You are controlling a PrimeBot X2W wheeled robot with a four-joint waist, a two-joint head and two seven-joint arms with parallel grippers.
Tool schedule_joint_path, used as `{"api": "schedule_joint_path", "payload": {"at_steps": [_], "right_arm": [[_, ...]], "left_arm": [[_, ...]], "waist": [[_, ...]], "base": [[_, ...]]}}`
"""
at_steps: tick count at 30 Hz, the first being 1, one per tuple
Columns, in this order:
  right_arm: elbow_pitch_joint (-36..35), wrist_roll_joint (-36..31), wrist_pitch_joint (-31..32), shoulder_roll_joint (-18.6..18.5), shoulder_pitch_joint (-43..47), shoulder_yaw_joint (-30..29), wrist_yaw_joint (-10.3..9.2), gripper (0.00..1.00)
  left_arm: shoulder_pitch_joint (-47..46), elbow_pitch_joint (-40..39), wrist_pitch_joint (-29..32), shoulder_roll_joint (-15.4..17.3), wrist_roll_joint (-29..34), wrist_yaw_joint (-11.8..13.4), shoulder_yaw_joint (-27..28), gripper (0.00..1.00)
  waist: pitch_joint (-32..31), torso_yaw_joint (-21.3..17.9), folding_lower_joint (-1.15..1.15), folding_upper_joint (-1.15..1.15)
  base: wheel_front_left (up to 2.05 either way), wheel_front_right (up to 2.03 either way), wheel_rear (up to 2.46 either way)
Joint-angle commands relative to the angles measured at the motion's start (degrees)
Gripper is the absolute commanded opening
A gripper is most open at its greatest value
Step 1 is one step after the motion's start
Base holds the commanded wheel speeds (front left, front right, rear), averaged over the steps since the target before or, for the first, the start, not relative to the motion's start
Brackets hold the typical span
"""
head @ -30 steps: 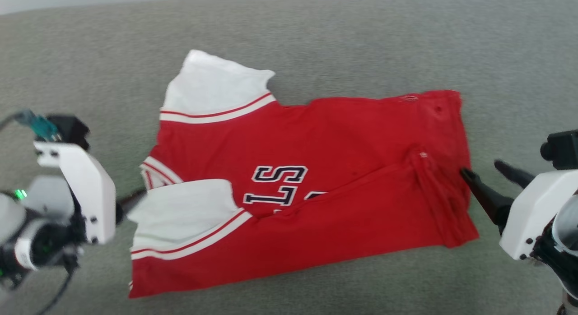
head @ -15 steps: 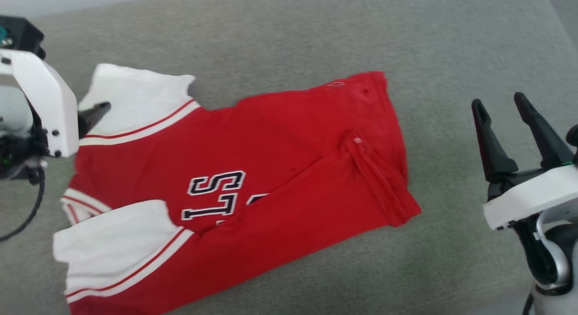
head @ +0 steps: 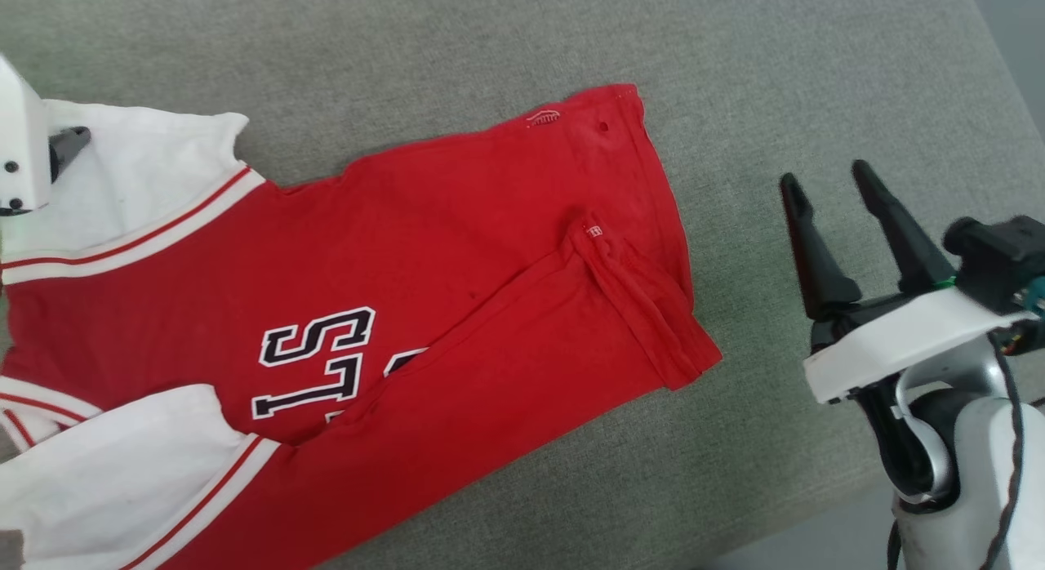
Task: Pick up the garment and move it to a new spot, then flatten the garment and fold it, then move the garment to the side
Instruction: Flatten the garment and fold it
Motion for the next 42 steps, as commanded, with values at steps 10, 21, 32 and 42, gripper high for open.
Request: {"api": "schedule_joint_path", "payload": {"at_steps": [10,21,32,42], "right_arm": [[4.00,3.68,6.18,-3.35,-5.54,4.77,-0.02,1.00],[16.38,9.94,21.97,-8.83,-23.02,11.63,-0.02,1.00],[32.64,17.19,35.29,-11.73,-35.92,18.31,-0.01,1.00],[43.46,24.42,38.93,-11.90,-41.77,25.82,-0.02,0.00]], "left_arm": [[-0.80,13.10,5.65,-6.42,-3.65,-1.71,-0.24,0.00],[-6.58,17.07,3.05,-12.65,-2.24,-4.99,-1.07,0.00],[-9.64,19.43,0.75,-16.61,-2.72,-6.32,-1.56,0.00],[-10.09,20.09,-1.07,-18.87,-4.13,-6.65,-2.15,0.00]], "waist": [[3.16,-0.14,0.00,0.00],[4.70,4.28,0.00,0.00],[5.45,8.16,0.00,0.00],[5.17,10.47,0.00,0.00]], "base": [[0.00,0.00,0.00],[0.00,0.00,0.00],[0.00,0.00,0.00],[0.00,0.00,0.00]]}}
